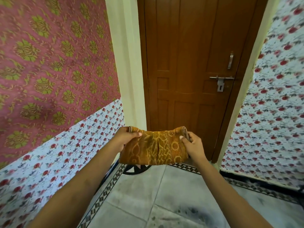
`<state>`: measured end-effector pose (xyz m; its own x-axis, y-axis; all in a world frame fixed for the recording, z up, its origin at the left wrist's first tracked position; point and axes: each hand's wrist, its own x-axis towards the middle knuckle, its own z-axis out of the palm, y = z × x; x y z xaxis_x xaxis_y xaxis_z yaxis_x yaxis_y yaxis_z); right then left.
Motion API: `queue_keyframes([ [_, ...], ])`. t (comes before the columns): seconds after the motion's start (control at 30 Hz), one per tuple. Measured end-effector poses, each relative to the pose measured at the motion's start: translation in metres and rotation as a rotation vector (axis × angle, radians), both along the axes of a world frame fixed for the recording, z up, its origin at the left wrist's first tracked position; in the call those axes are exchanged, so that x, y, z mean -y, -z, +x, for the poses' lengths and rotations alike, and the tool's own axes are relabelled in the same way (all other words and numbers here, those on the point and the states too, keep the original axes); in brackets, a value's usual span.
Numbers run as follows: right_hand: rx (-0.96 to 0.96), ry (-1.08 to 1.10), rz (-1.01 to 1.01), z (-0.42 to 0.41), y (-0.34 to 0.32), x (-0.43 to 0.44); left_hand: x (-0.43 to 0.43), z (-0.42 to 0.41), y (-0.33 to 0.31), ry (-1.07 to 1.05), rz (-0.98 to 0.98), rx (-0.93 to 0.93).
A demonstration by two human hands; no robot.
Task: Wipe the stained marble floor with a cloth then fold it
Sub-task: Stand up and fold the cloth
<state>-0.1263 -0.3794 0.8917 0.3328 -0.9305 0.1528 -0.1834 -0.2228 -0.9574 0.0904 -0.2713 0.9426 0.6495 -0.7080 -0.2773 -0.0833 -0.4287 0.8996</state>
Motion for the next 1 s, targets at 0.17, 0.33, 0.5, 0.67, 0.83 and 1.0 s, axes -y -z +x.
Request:
queue_keyframes([
  [0.17,0.127,-0.035,0.167,-0.005,-0.020,0.004,-0.002,0.014,0.011,0.114,0.086,0.181],
  [0.33,0.192,-0.119,0.348,0.013,-0.037,-0.005,-0.001,-0.014,0.023,0.203,-0.003,0.307],
  [0.5,0.197,-0.035,0.420,0.028,-0.034,-0.014,-0.012,-0.048,0.003,0.518,-0.250,0.000],
  [0.67,0.270,-0.004,0.482,0.024,-0.035,-0.012,-0.011,-0.076,0.013,0.651,-0.280,0.332],
  [0.83,0.319,-0.114,0.540,0.018,-0.037,-0.016,-0.004,-0.080,0.009,0.360,-0.449,0.356],
  [1.0,0.280,-0.127,0.516,0.008,-0.036,-0.020,0.002,-0.056,-0.009,0.185,-0.397,0.161],
])
